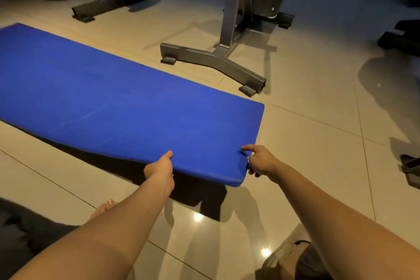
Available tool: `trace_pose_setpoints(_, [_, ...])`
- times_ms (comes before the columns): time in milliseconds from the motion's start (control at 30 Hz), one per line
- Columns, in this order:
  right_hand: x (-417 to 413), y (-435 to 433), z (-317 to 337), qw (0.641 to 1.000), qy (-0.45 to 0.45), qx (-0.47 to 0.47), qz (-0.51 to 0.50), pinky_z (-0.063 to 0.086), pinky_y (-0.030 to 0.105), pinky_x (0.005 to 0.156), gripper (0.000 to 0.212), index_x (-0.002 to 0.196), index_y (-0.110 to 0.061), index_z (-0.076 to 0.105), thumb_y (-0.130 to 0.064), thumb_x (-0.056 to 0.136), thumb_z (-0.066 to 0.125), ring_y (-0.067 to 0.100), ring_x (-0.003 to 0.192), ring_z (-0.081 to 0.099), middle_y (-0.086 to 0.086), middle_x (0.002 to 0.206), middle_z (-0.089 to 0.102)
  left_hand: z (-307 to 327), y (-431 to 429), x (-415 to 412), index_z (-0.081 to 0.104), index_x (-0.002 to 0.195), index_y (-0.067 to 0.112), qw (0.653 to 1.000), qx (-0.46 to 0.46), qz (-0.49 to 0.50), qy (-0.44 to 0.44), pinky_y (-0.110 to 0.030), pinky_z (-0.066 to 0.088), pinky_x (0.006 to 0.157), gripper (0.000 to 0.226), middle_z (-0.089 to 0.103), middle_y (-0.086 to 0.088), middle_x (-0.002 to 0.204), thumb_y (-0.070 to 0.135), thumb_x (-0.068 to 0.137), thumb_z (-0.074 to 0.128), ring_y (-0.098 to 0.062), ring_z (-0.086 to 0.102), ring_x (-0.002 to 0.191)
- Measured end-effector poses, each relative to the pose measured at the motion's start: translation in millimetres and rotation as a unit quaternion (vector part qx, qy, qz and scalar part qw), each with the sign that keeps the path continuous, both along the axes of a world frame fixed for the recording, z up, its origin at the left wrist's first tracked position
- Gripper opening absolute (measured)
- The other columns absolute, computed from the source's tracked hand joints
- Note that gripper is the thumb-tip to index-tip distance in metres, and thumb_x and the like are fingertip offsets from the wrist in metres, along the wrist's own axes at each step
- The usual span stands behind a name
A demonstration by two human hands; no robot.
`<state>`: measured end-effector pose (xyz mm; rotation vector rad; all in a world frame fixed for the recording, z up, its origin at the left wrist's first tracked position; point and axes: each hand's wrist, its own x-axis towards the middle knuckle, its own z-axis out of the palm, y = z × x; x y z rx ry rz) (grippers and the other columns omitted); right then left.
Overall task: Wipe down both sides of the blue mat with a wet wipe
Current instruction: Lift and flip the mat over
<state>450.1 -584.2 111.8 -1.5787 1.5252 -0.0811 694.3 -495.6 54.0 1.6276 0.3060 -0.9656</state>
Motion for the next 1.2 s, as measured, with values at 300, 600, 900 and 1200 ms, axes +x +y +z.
trace_pose_setpoints(300, [27, -40, 132, 0.93, 0.128, -0.195, 0.283, 0.049, 0.037, 0.099, 0.041, 0.126, -0.009, 0.065, -0.003, 0.088, 0.054, 0.028, 0.115, 0.059, 0.008, 0.124, 0.064, 129, -31, 36, 0.053, 0.13, 0.01, 0.992, -0.07, 0.053, -0.09, -0.04, 0.056, 0.093, 0.059, 0.064, -0.007, 0.123, 0.018, 0.079, 0.081, -0.026, 0.063, 0.104])
trace_pose_setpoints(600, [53, -42, 192, 0.696, 0.197, -0.573, 0.385, 0.041, 0.033, 0.063, 0.047, 0.107, -0.027, 0.054, -0.068, 0.085, 0.057, 0.025, 0.087, 0.063, -0.001, 0.096, 0.061, 212, -25, 74, 0.054, 0.126, 0.007, 0.98, -0.065, 0.089, -0.165, -0.04, 0.054, 0.081, 0.052, 0.062, -0.019, 0.13, 0.02, 0.081, 0.077, -0.032, 0.063, 0.115])
trace_pose_setpoints(900, [90, -28, 222, 0.811, -0.08, -0.499, 0.296, 0.035, 0.039, 0.052, 0.065, 0.06, -0.011, 0.04, -0.069, 0.077, 0.065, 0.021, 0.052, 0.034, 0.004, 0.05, 0.033, 327, -5, 103, 0.058, 0.117, 0.008, 0.964, -0.045, 0.064, -0.252, -0.035, 0.052, 0.081, 0.04, 0.058, -0.011, 0.099, 0.012, 0.079, 0.07, -0.025, 0.057, 0.091])
trace_pose_setpoints(1200, [101, -6, 272, 0.854, -0.424, -0.217, 0.209, 0.046, 0.036, 0.06, 0.042, 0.077, 0.0, 0.066, -0.039, 0.084, 0.079, 0.015, 0.06, 0.055, 0.007, 0.066, 0.064, 477, -20, 81, 0.051, 0.08, 0.015, 0.868, -0.032, -0.107, -0.484, -0.024, 0.037, 0.052, 0.014, 0.048, -0.005, 0.079, 0.017, 0.093, 0.057, -0.016, 0.043, 0.063])
